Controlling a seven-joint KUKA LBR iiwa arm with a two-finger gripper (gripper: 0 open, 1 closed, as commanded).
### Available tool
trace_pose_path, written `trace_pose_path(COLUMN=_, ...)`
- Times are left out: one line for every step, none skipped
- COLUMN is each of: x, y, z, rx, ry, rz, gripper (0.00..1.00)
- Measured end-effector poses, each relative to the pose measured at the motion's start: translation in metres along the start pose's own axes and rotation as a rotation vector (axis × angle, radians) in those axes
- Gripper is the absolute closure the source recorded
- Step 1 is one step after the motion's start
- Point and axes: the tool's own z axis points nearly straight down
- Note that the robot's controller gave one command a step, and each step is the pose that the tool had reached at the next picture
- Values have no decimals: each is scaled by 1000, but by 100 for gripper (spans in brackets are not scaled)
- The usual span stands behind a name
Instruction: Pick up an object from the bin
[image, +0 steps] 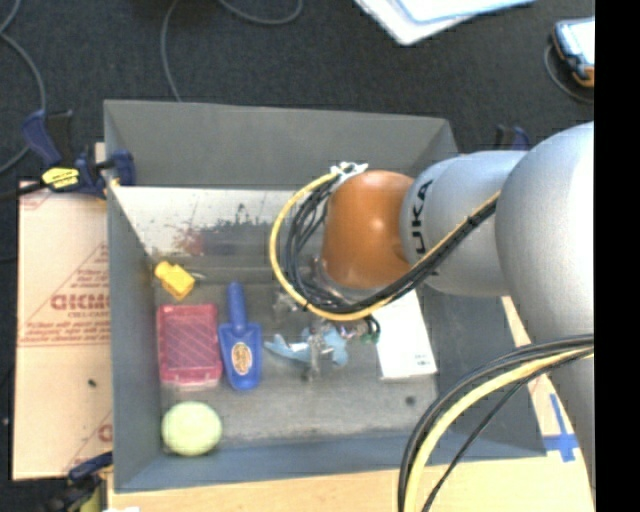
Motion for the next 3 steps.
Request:
trace_pose_path(x=5, y=-4, z=0, rx=-6, ry=7, rz=62, gripper=100)
trace_pose_path(x=5, y=-4, z=0, rx=-6, ry=7, rz=62, gripper=100)
trace_pose_path(x=6, y=-3, z=-4, rx=-6, ry=7, rz=62, gripper=100)
